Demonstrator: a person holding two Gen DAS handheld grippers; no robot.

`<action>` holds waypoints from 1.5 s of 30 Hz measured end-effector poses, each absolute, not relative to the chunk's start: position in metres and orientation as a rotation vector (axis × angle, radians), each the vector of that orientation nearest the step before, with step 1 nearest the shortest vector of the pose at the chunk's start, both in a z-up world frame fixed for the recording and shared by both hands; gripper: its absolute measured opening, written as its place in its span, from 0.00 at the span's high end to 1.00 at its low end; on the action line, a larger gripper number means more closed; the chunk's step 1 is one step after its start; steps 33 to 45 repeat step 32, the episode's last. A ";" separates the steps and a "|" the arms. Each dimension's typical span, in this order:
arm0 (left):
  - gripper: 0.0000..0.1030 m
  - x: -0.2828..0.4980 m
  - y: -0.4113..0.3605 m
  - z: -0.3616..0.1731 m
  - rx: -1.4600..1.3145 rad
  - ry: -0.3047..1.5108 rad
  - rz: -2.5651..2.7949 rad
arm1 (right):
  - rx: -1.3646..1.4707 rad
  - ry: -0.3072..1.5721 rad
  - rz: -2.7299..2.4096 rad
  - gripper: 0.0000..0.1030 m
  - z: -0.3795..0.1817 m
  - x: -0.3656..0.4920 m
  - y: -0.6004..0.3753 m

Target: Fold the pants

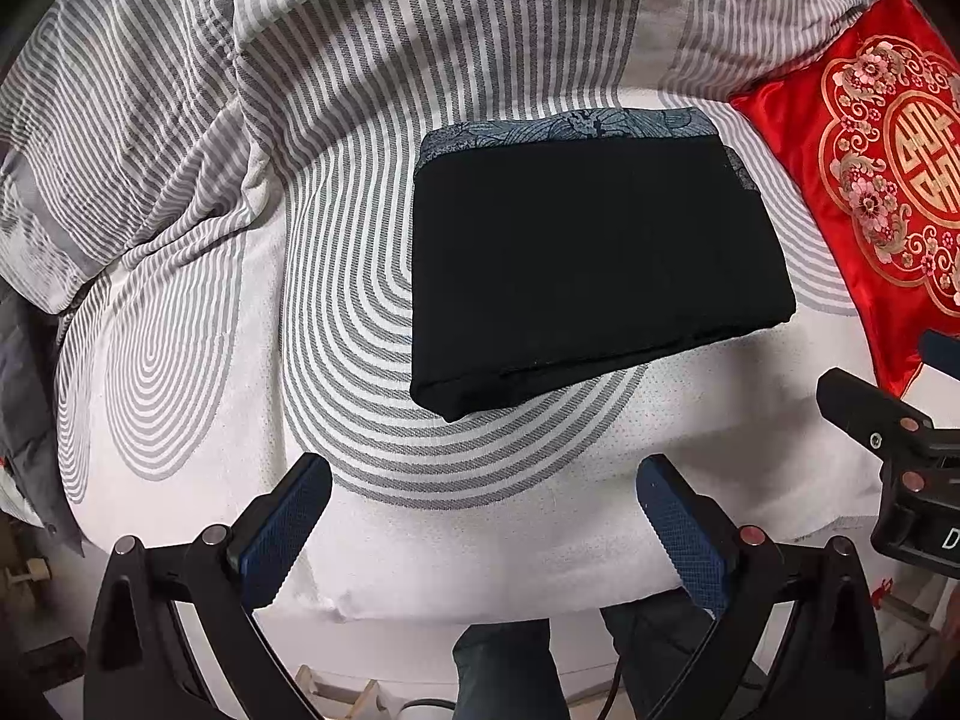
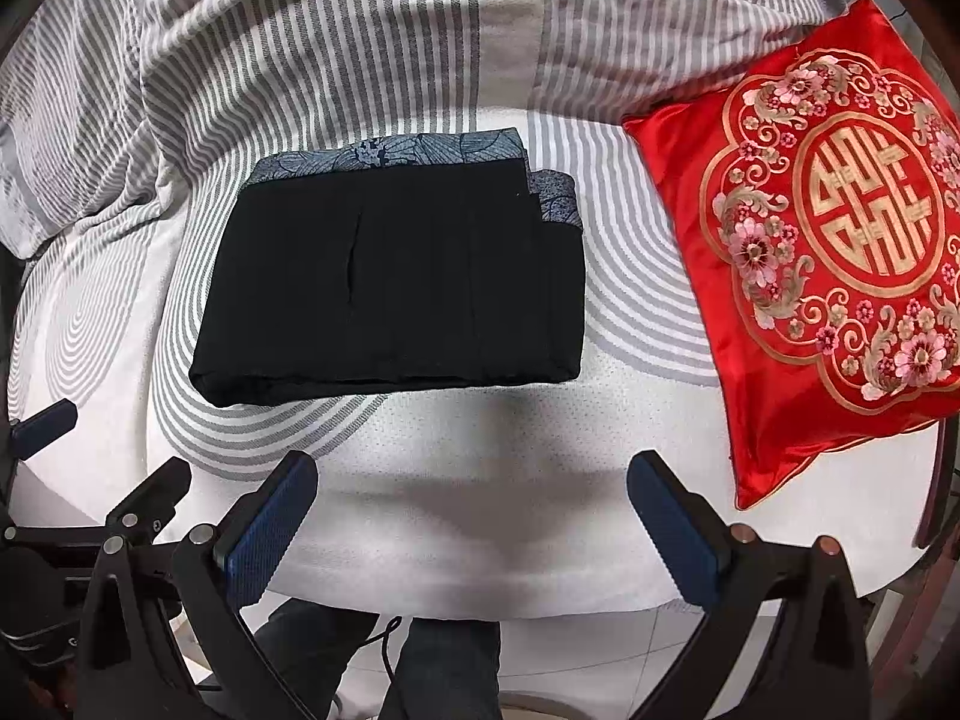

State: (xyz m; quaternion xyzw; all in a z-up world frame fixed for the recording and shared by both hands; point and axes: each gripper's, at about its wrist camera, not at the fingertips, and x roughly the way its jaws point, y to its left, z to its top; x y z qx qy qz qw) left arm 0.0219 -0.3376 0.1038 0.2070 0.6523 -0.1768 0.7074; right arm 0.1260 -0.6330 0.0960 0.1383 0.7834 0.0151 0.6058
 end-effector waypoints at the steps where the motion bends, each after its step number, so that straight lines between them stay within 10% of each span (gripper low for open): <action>1: 0.01 0.022 -0.338 0.104 0.458 1.451 -0.392 | 0.320 1.812 0.035 0.00 0.096 0.126 -0.633; 45: 0.01 0.031 -0.343 0.105 0.405 1.423 -0.362 | 0.308 1.825 0.050 0.00 0.088 0.130 -0.631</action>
